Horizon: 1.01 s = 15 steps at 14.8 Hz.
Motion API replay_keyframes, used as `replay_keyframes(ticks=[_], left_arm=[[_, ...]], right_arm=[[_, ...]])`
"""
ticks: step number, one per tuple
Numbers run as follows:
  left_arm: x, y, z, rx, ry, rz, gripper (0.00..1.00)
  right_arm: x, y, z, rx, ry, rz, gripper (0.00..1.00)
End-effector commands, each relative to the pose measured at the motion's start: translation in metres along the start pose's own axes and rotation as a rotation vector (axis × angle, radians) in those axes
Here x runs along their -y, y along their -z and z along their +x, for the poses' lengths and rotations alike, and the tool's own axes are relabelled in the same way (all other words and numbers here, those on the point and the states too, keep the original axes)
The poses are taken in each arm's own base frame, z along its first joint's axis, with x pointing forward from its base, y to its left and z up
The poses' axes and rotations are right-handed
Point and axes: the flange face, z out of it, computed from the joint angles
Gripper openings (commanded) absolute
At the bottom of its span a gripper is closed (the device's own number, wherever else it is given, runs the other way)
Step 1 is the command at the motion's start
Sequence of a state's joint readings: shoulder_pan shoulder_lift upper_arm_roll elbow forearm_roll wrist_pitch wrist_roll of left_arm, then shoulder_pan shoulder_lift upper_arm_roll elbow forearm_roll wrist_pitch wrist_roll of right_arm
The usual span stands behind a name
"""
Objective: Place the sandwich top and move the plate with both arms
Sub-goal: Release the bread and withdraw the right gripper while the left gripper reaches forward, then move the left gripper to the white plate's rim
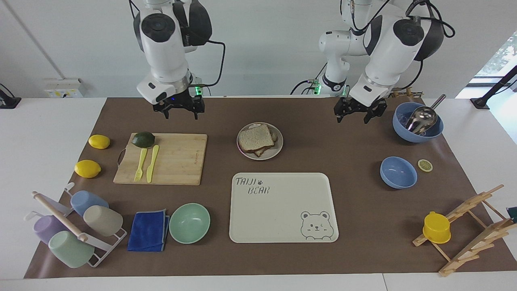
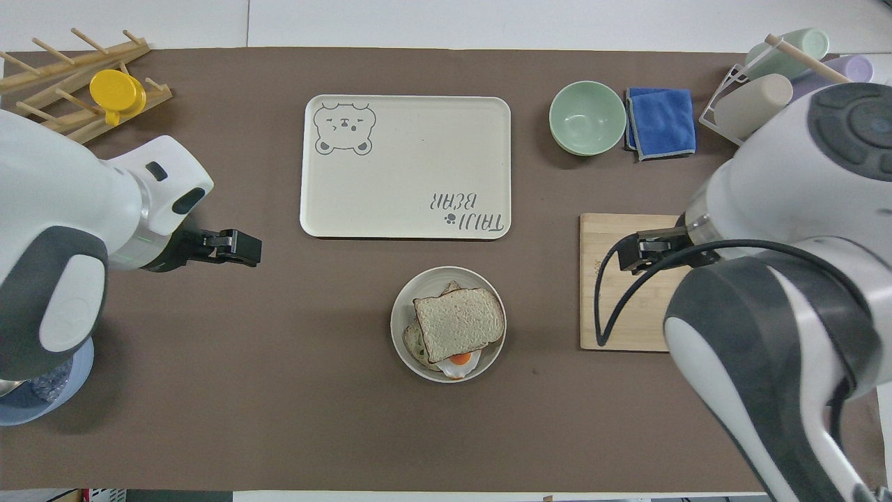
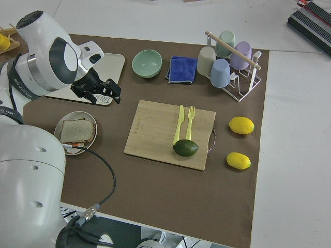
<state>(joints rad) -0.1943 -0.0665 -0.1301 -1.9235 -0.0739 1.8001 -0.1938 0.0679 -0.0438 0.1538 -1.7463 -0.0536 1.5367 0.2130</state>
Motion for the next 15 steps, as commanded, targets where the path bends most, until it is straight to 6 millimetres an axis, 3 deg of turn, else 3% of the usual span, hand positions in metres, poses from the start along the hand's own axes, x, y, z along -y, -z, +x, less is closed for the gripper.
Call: replay_keyframes(ticks=[1,3,6,9,11,13,15], left_arm=[[-0.026,-0.051,-0.011,-0.006,-0.002,-0.022,1.00],[-0.043,-0.081,-0.015,-0.002,-0.021,-0.025,1.00],[-0.062,-0.114,-0.017,0.006,-0.017,-0.023,1.00],[-0.083,-0.140,-0.016,-0.018,-0.018,-0.032,1.00],[-0.084,-0.144,-0.015,-0.030,0.001,-0.064,1.00],[-0.098,-0.145,-0.021,-0.025,-0.022,-0.072,1.00],[-0.101,-0.150,-0.027,-0.013,-0.038,-0.067,1.00]], right_arm=[[-0.059,0.015,0.002,0.027,-0.004,0.038,1.00],[-0.081,0.013,0.001,0.048,-0.026,0.029,1.00],[-0.078,0.016,0.002,0.046,-0.019,0.028,1.00],[-0.091,0.026,0.006,0.044,-0.027,0.052,1.00],[-0.097,0.033,0.011,0.037,-0.018,0.056,1.00],[-0.075,0.043,0.005,0.006,0.021,0.037,1.00],[-0.085,0.044,0.003,0.004,0.006,0.043,1.00]])
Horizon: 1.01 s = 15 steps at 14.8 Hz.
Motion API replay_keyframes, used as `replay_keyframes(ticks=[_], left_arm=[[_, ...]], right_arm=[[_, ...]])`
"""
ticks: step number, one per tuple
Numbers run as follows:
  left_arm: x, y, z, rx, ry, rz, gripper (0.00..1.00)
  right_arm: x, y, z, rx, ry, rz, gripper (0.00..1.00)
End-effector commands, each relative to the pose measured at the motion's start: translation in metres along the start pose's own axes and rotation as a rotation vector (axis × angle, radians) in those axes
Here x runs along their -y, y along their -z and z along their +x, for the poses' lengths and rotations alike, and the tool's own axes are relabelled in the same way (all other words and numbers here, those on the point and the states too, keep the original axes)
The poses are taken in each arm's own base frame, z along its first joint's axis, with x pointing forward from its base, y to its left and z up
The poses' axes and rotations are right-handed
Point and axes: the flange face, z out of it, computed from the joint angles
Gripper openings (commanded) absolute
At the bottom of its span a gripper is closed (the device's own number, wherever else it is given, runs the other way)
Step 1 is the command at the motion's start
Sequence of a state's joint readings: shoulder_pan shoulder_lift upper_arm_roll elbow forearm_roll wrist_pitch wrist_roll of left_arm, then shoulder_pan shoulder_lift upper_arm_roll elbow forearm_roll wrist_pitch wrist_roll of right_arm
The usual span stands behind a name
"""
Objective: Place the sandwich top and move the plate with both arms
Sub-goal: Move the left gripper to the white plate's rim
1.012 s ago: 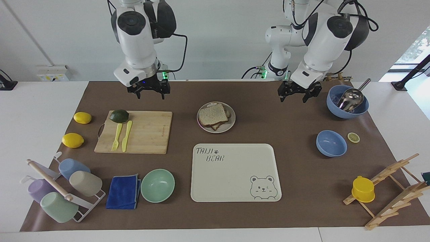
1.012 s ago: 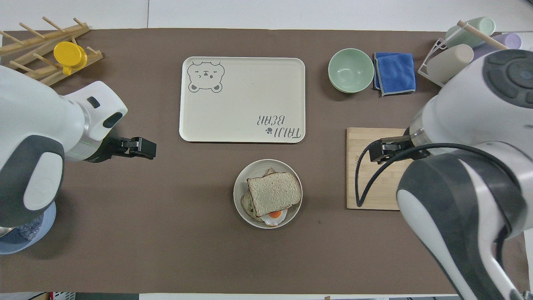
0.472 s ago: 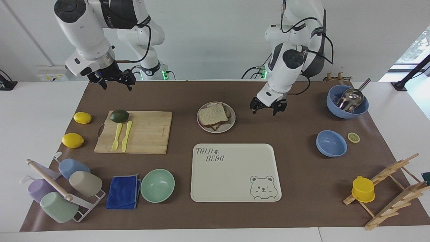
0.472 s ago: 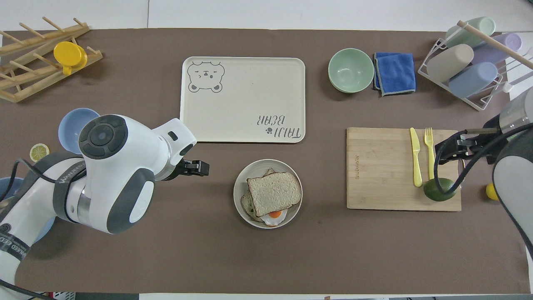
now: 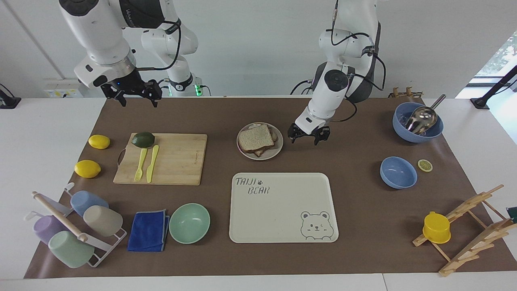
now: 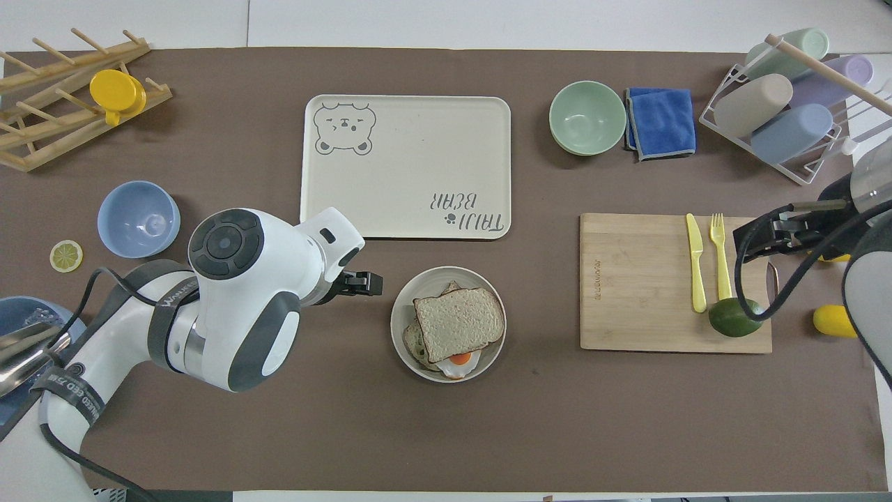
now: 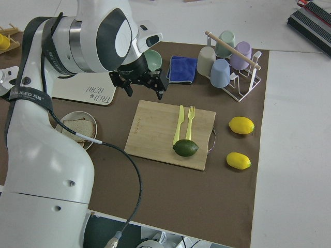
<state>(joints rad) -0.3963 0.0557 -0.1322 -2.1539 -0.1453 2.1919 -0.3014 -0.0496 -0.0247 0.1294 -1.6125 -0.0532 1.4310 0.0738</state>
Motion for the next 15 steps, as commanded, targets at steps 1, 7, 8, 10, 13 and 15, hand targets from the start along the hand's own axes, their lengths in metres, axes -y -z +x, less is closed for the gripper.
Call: replay_keyframes(ticks=[1,7,8,10,13,15], left_arm=[[-0.010,-0.005,-0.014,-0.003,-0.018,-0.007,0.99],[-0.028,-0.030,-0.017,0.012,-0.005,-0.048,0.90],[-0.028,-0.034,-0.017,0.010,0.017,-0.073,0.87],[-0.028,-0.044,-0.019,0.016,0.030,-0.076,0.85],[-0.027,-0.053,-0.022,0.033,0.132,-0.084,0.84],[-0.027,-0.055,-0.023,0.049,0.179,-0.093,0.84]], right_arm=[[-0.006,0.008,-0.005,-0.005,0.019,0.021,1.00],[-0.015,0.006,0.002,-0.009,0.015,0.024,1.00],[-0.016,0.005,0.001,0.002,0.013,0.030,1.00],[-0.017,0.005,-0.001,0.009,0.009,0.027,1.00],[-0.020,0.005,-0.001,0.006,0.000,0.028,1.00],[-0.026,0.005,0.001,-0.004,-0.011,0.038,1.00]])
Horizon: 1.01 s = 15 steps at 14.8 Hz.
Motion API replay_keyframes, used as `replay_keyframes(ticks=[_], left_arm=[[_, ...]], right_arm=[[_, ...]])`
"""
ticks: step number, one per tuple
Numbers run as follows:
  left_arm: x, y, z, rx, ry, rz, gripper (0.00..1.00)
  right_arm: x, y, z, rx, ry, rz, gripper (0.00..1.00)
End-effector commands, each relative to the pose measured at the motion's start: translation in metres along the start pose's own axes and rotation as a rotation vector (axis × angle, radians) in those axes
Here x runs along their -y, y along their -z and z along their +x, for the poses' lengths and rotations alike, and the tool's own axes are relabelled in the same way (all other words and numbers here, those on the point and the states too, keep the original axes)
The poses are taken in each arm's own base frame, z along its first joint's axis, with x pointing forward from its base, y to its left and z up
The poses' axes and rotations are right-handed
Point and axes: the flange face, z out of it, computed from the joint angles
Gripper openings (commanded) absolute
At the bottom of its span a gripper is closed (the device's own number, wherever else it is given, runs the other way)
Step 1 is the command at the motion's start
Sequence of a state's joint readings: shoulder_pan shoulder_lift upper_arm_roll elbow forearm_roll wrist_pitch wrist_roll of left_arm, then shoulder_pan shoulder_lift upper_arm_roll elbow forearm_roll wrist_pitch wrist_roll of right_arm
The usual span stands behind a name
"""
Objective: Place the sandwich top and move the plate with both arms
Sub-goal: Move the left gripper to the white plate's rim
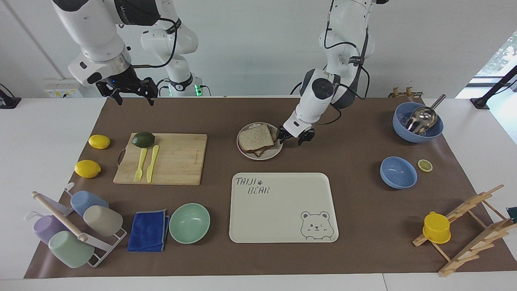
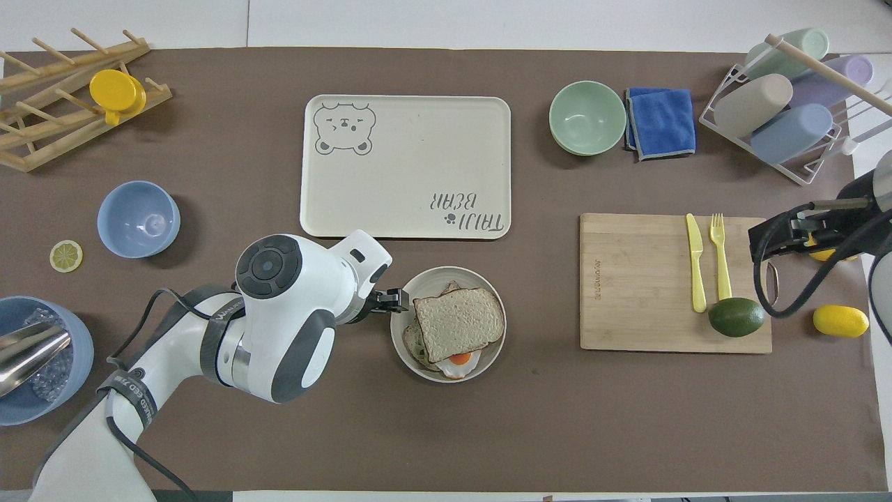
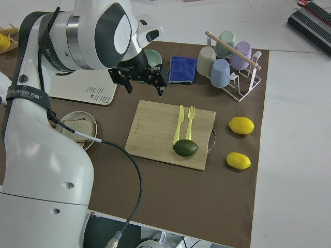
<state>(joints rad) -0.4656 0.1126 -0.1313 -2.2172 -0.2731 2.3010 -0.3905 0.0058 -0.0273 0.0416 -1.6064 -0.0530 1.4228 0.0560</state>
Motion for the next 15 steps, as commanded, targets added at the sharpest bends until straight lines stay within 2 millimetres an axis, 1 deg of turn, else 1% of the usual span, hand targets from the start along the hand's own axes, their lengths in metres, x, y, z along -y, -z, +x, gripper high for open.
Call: replay_keyframes(ticks=[1,2,5,7,10,11,13,15], left_arm=[[0.000,-0.003,-0.006,0.001,0.061,-0.018,0.84],[0.000,-0.007,-0.010,0.007,0.062,-0.019,0.84],[0.003,-0.012,-0.013,0.015,0.067,-0.015,0.78],[0.003,-0.013,-0.013,0.018,0.072,-0.017,0.70],[-0.004,-0.015,-0.018,0.019,0.061,-0.018,0.69],[-0.008,-0.016,-0.020,0.022,0.054,-0.016,0.67],[-0.008,-0.017,-0.021,0.023,0.061,-0.015,0.58],[-0.010,-0.018,-0.023,0.024,0.053,-0.014,0.48]], right_arm=[[-0.009,0.002,0.003,-0.006,0.003,0.050,1.00],[-0.015,0.003,0.003,-0.008,-0.007,0.066,1.00],[-0.019,0.005,0.004,-0.026,0.015,0.074,1.00],[-0.022,0.006,0.003,-0.027,0.006,0.062,1.00],[-0.023,0.006,0.003,-0.030,0.006,0.069,1.00],[-0.023,0.007,0.002,-0.028,0.000,0.077,1.00],[-0.023,0.006,0.004,-0.033,-0.002,0.077,1.00],[-0.030,0.005,0.004,-0.030,-0.013,0.077,1.00]])
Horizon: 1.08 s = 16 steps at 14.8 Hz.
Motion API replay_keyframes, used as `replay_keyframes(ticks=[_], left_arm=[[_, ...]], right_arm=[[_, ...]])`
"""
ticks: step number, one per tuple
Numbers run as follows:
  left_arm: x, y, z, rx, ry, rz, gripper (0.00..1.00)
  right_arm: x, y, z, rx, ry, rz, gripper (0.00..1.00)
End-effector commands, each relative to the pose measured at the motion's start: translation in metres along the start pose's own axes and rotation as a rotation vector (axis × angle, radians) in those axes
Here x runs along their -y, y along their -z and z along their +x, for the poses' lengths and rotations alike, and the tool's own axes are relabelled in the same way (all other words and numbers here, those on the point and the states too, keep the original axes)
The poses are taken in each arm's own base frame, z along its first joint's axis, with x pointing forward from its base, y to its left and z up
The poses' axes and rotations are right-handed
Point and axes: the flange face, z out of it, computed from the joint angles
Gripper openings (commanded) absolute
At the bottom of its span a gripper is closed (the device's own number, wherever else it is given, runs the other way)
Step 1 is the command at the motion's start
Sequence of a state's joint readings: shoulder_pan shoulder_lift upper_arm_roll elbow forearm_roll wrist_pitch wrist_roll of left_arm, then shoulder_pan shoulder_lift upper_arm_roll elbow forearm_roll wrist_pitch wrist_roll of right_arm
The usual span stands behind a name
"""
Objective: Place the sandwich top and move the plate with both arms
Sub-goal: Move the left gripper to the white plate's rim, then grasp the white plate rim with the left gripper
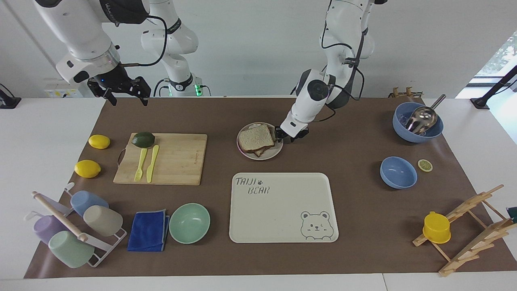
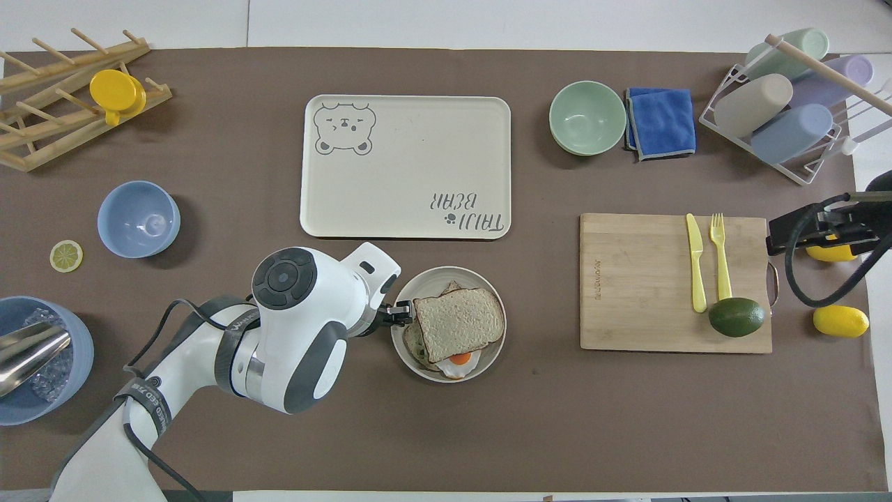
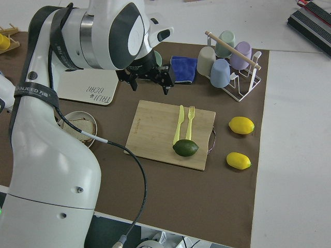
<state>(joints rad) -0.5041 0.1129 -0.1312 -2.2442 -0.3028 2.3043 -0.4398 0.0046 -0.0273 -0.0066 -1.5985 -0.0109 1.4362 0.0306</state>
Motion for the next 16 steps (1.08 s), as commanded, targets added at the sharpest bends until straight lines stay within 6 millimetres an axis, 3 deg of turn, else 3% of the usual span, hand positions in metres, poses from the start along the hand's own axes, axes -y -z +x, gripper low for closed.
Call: replay_keyframes(ticks=[1,4,8,9,11,12,16], left_arm=[[0.000,-0.004,-0.006,-0.009,0.015,-0.012,0.44],[-0.005,-0.010,-0.008,-0.013,0.005,-0.012,0.32],[-0.008,-0.019,-0.008,-0.018,0.000,-0.011,0.28],[-0.007,-0.019,-0.007,-0.017,0.001,-0.011,0.23],[-0.005,-0.019,-0.007,-0.014,0.000,-0.009,0.04],[-0.005,-0.019,-0.007,-0.012,-0.003,-0.009,0.00],[-0.001,-0.016,-0.002,-0.005,0.008,-0.009,0.00]], right_arm=[[-0.014,0.001,0.001,-0.007,-0.008,0.027,1.00],[-0.016,0.000,-0.001,0.001,-0.011,0.028,1.00],[-0.013,-0.001,-0.001,0.002,-0.005,0.027,1.00],[-0.013,-0.001,-0.001,0.002,-0.005,0.027,1.00],[-0.014,0.000,-0.001,0.001,-0.008,0.027,1.00],[-0.015,-0.001,-0.001,0.002,-0.010,0.028,1.00],[-0.014,0.000,-0.001,0.001,-0.008,0.027,1.00]])
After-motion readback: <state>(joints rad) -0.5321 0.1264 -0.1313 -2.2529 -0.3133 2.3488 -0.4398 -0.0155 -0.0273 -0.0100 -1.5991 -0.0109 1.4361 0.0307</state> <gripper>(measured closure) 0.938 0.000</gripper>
